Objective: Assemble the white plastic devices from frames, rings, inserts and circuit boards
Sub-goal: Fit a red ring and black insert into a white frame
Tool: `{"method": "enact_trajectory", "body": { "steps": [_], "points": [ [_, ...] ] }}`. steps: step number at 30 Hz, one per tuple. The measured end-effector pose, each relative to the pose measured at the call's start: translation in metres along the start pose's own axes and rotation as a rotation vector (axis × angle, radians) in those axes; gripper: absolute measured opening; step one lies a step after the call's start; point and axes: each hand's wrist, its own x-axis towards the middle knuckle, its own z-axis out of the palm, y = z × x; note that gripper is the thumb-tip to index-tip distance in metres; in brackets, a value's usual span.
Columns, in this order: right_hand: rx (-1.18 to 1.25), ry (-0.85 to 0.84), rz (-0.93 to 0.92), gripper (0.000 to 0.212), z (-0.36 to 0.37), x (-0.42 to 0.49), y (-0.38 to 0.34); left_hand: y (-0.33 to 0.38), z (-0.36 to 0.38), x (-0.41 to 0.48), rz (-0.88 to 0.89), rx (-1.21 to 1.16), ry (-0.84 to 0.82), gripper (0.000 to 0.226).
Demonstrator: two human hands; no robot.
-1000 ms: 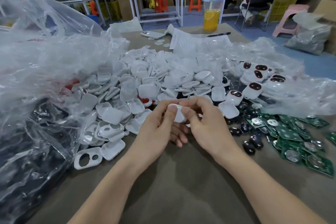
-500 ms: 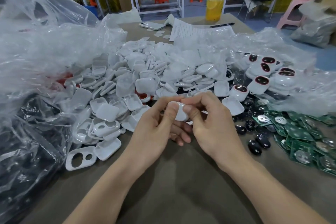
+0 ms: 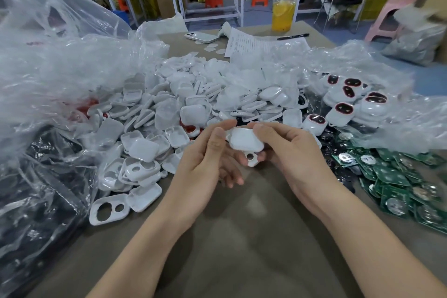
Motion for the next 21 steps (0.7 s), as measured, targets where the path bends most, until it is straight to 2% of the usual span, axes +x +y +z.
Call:
{"method": "enact_trajectory", "body": {
  "steps": [4,10,13,16,18,21],
  "points": [
    [0.133,-0.016,0.073,0.021,-0.002,0.001,-0.002,0.003,-0.002,-0.003,0.109,0.172,0.038,0.027],
    [0.208,-0.068,0.104,0.018,-0.002,0.001,-0.002,0.000,0.002,-0.005,0.134,0.308,0.029,0.019],
    [0.099,-0.091,0.019,0.020,-0.002,-0.001,0.000,0.001,0.003,-0.002,0.137,0.275,0.103,0.016],
    [-0.075,-0.116,-0.163,0.026,-0.003,-0.005,-0.001,0.001,0.001,0.000,0.138,0.218,0.141,0.016],
    [-0.086,-0.179,-0.249,0.022,-0.001,-0.008,-0.004,0.002,0.000,0.000,0.163,0.179,0.144,0.017],
    [-0.098,-0.232,-0.275,0.017,0.000,-0.010,-0.004,0.003,0.000,0.000,0.173,0.160,0.180,0.019]
  ]
}}
